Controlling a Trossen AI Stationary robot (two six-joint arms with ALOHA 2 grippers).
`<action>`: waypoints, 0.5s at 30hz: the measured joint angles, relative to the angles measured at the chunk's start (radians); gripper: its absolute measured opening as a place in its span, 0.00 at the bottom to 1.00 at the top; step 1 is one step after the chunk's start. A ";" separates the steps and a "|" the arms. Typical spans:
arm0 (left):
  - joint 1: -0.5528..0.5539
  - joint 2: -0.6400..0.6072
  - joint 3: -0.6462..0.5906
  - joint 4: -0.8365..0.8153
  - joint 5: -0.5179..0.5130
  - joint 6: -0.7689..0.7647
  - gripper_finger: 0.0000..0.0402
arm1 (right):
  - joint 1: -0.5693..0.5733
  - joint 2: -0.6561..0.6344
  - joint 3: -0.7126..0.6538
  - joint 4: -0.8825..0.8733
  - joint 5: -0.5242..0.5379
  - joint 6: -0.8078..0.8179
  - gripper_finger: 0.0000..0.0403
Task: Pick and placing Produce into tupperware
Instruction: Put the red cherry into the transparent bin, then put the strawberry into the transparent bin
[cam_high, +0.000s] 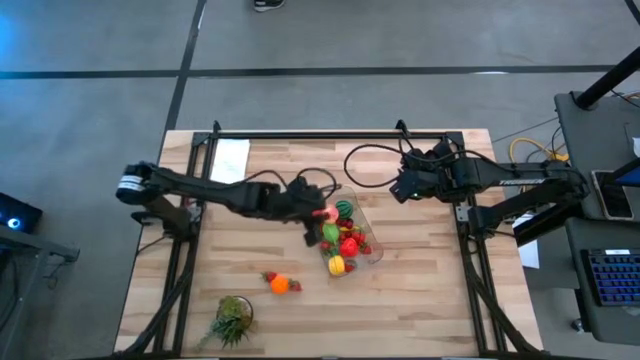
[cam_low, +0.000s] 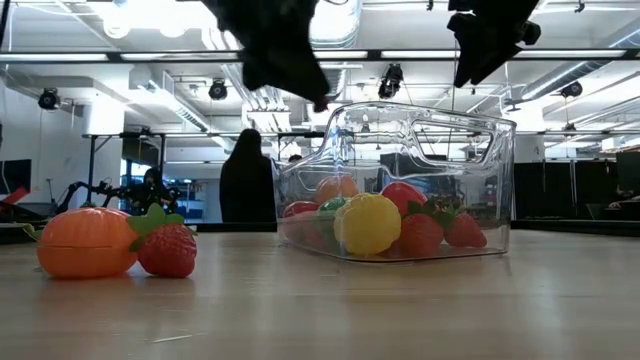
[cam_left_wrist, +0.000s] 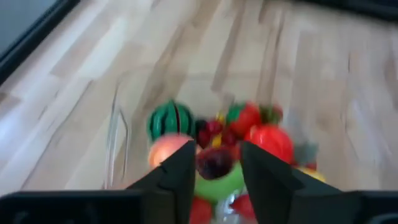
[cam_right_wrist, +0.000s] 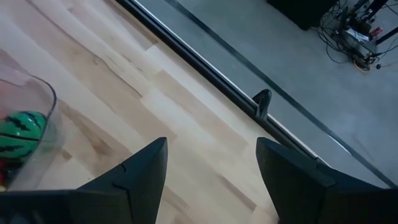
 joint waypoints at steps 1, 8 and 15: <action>0.011 0.011 0.000 0.033 0.014 -0.001 0.30 | 0.000 0.000 0.000 -0.005 0.000 0.000 0.59; 0.033 0.029 0.000 0.028 0.044 -0.002 0.44 | 0.000 0.000 0.000 -0.034 0.000 0.000 0.59; 0.004 -0.036 0.001 -0.106 0.111 -0.067 0.50 | 0.000 0.000 0.000 -0.032 0.001 0.000 0.59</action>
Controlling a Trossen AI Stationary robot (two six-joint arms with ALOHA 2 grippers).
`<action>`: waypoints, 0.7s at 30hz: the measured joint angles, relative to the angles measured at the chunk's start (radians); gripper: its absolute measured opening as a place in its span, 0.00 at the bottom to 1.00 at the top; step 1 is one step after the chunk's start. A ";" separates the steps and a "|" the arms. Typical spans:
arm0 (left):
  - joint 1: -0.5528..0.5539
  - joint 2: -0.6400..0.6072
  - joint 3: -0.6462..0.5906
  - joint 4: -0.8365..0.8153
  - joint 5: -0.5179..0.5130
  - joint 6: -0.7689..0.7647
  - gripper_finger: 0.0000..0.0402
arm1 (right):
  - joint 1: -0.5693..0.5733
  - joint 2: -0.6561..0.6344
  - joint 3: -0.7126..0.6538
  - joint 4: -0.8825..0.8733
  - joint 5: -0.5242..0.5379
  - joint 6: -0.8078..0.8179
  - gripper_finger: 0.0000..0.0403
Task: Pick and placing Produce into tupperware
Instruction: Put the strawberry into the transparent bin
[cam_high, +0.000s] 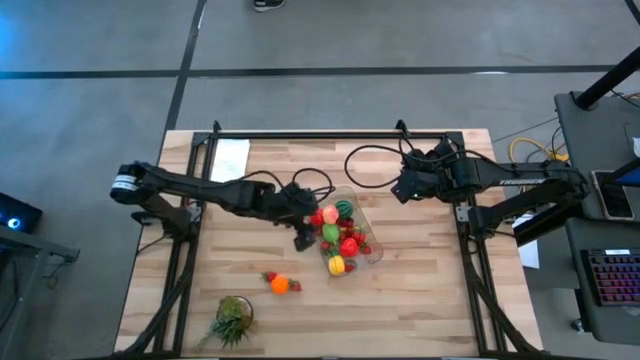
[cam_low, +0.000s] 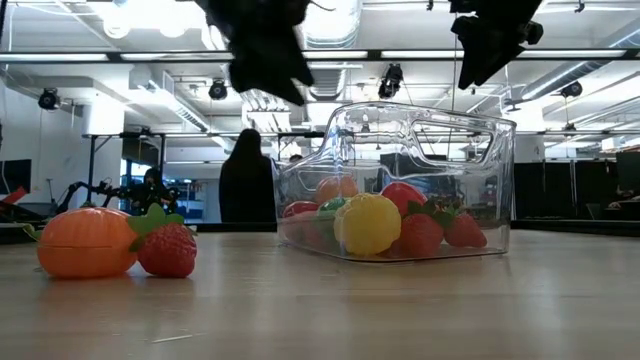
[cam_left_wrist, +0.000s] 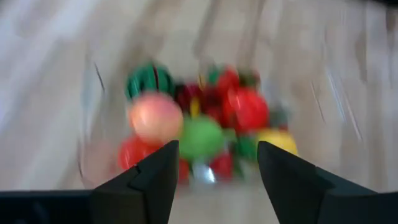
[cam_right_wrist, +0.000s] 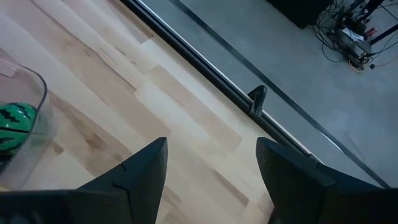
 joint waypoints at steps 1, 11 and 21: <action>-0.008 -0.012 0.000 -0.043 0.018 -0.018 0.50 | 0.000 0.000 0.000 0.000 0.003 0.000 0.59; -0.215 -0.010 -0.001 -0.269 0.182 -0.042 0.51 | 0.000 0.000 0.000 0.009 0.007 0.002 0.59; -0.375 0.170 -0.002 -0.194 0.192 -0.041 0.51 | 0.000 0.000 0.000 0.009 0.007 0.027 0.59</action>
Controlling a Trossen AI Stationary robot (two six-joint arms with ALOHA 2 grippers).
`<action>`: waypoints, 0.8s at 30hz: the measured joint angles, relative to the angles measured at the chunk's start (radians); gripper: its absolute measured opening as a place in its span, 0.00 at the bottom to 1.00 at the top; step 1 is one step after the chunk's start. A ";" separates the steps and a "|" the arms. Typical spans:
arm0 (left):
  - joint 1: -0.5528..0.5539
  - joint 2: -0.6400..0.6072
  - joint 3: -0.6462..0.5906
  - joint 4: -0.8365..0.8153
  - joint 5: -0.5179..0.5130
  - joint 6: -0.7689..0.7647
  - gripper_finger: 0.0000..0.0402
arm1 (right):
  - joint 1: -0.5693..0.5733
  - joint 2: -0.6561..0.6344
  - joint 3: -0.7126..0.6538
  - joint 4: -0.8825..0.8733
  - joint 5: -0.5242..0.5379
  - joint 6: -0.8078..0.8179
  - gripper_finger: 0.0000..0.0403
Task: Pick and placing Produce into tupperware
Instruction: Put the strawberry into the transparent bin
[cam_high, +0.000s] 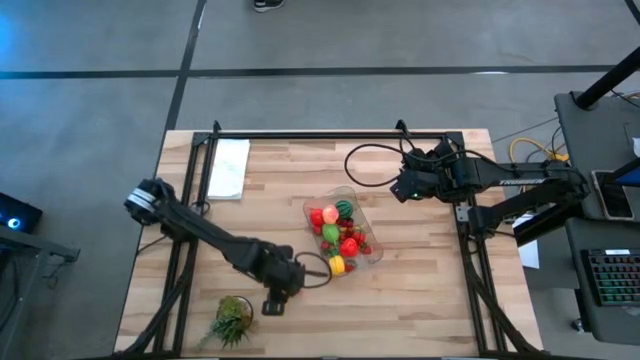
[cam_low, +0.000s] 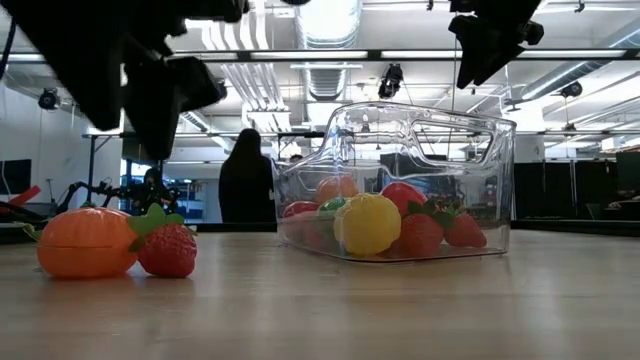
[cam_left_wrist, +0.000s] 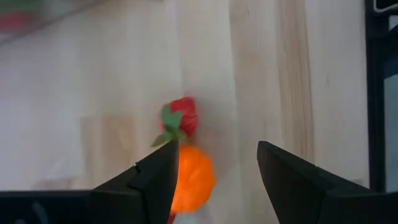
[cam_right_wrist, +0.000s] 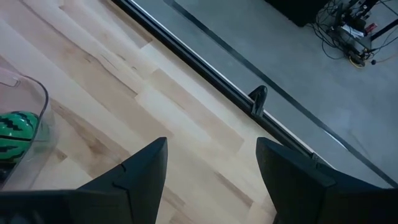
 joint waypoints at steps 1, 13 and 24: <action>-0.006 0.017 0.000 0.016 0.000 0.000 0.51 | 0.000 0.000 0.000 0.000 0.000 0.000 0.59; -0.007 0.095 0.008 0.070 -0.110 0.001 0.51 | 0.000 0.000 0.000 -0.001 -0.004 0.000 0.59; -0.009 0.139 0.007 0.118 -0.111 0.000 0.51 | 0.000 0.000 0.000 -0.001 -0.001 -0.002 0.59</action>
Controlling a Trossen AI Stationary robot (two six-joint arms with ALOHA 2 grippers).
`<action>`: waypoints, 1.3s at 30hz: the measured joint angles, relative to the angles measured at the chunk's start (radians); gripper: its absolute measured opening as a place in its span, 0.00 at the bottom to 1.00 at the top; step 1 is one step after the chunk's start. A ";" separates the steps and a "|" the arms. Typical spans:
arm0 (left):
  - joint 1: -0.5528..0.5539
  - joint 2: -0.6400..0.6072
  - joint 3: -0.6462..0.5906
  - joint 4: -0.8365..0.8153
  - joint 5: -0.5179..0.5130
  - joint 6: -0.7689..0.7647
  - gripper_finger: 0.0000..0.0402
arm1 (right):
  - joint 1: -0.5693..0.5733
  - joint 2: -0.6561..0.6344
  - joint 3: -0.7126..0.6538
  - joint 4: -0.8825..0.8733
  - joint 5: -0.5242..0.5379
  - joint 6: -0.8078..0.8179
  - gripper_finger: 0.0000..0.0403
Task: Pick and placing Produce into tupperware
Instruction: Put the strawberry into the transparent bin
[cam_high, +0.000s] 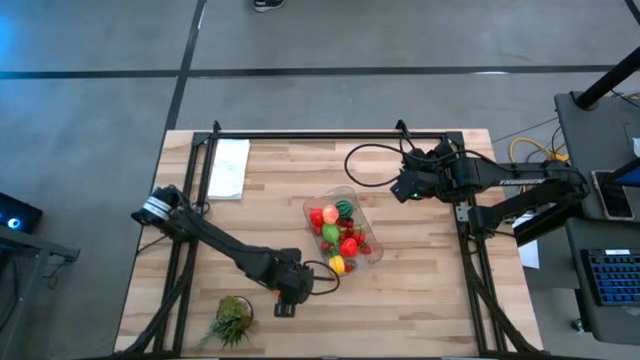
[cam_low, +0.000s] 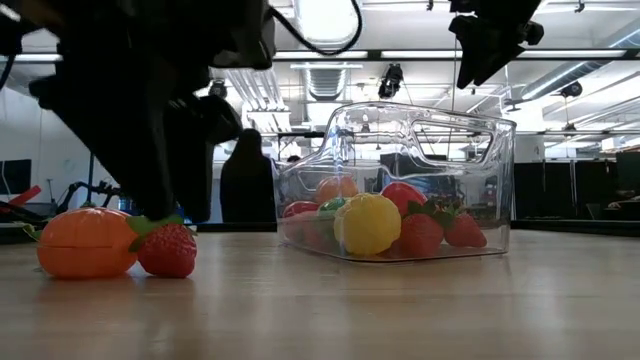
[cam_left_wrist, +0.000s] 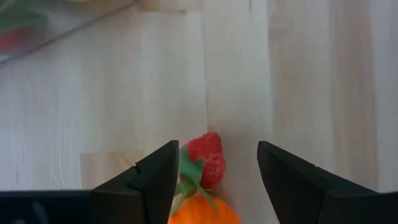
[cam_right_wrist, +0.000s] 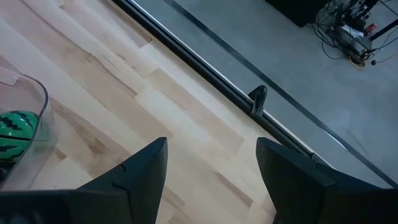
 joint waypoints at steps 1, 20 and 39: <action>0.000 0.006 0.000 -0.002 -0.001 0.000 0.51 | 0.000 0.000 0.000 0.000 0.000 -0.002 0.59; 0.000 0.062 -0.006 -0.008 -0.022 0.001 0.46 | 0.000 0.000 0.000 -0.001 0.000 -0.010 0.59; 0.044 -0.065 0.083 -0.318 -0.142 0.109 0.31 | 0.000 0.000 0.000 0.000 0.000 -0.025 0.59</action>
